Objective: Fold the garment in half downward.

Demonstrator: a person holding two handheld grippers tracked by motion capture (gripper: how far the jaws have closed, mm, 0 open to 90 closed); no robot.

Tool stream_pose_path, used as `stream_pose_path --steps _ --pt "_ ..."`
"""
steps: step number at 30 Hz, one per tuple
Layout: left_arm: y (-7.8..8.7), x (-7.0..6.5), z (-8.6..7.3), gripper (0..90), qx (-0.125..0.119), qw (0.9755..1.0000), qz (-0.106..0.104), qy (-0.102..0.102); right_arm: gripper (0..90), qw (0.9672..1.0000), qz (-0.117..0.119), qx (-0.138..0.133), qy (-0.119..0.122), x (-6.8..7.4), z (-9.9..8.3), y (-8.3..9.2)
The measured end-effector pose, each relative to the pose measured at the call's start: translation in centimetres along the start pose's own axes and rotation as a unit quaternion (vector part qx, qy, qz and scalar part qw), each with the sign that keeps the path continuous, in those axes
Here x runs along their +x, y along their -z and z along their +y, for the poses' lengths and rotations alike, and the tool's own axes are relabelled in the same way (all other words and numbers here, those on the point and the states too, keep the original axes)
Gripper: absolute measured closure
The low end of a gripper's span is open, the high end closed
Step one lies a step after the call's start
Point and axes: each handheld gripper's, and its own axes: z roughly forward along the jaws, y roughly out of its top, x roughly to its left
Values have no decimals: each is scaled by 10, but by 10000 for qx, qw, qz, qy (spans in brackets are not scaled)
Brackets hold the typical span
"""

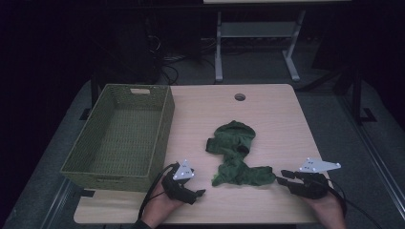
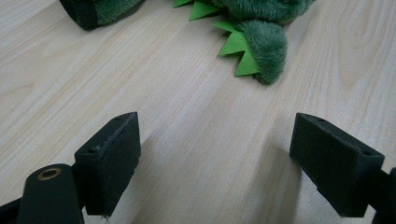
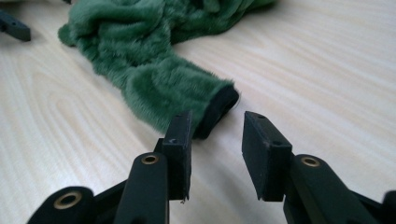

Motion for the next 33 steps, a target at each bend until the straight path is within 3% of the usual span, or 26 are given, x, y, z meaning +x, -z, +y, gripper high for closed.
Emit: stream_pose_path --steps 8,18,20,26,33 --pt "0 0 0 156 1 10000 6 1 606 9995 321 51 -59 -1 -6 -3" --pt "0 0 0 156 -4 10000 -2 2 580 9984 476 274 -123 -4 -4 -18" --pt "0 0 0 156 -2 10000 1 2 595 9983 506 264 -141 -5 -4 -20" --pt "0 0 0 156 -3 10000 -3 2 800 9983 489 299 -48 -4 -2 -23" --pt "0 0 0 156 -2 10000 1 4 832 9986 507 132 5 -5 1 -15"
